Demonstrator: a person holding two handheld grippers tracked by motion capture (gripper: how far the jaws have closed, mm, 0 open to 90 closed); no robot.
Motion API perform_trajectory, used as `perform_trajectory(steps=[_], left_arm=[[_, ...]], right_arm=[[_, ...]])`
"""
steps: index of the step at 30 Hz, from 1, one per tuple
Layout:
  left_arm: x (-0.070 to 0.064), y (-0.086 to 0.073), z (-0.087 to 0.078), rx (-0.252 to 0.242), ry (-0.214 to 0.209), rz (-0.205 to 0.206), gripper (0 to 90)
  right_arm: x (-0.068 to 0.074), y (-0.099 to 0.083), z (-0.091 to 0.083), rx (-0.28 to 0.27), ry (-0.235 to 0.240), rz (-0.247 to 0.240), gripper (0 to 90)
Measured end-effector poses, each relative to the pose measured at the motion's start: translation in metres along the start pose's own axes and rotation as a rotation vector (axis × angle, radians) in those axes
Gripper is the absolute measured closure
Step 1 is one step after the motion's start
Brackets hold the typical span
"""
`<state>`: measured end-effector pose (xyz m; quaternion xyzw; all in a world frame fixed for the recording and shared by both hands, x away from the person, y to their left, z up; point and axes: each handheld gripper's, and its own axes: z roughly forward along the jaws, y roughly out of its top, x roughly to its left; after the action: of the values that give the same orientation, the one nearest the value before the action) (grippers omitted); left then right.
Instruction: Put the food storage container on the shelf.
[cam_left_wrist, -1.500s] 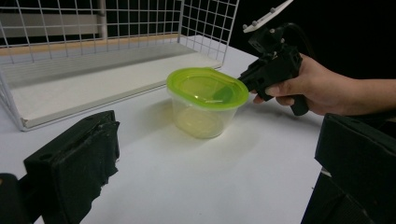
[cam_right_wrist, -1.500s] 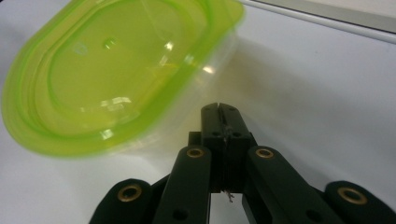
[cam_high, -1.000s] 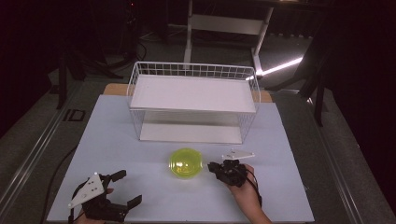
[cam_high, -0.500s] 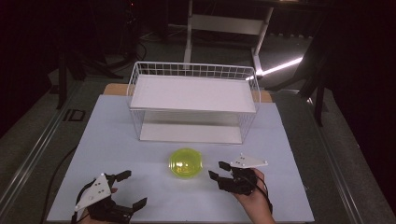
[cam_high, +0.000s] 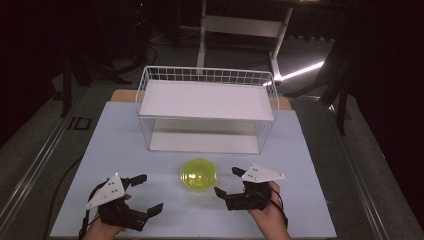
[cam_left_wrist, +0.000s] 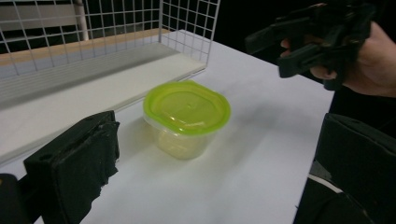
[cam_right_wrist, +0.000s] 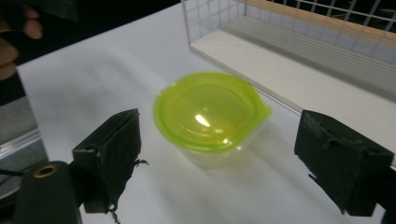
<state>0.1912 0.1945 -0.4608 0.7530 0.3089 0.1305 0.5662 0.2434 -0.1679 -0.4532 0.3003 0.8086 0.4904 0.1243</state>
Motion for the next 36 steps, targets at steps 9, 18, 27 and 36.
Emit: perform_trajectory(steps=[9, 18, 27, 36], left_arm=[[0.006, 0.018, 0.018, 0.015, 0.004, -0.024, 0.5], [0.018, 0.031, 0.046, 0.059, -0.006, -0.094, 0.6], [0.033, 0.027, 0.072, 0.107, 0.017, -0.181, 0.6], [0.04, 0.013, 0.092, 0.157, 0.088, -0.316, 15.2]], right_arm=[[-0.005, 0.011, 0.004, -0.027, 0.007, -0.007, 19.6], [-0.021, 0.022, 0.025, 0.012, -0.008, 0.051, 14.5], [-0.031, 0.019, 0.039, 0.024, 0.001, 0.175, 14.1], [-0.035, 0.007, 0.052, 0.065, -0.025, 0.254, 28.2]])
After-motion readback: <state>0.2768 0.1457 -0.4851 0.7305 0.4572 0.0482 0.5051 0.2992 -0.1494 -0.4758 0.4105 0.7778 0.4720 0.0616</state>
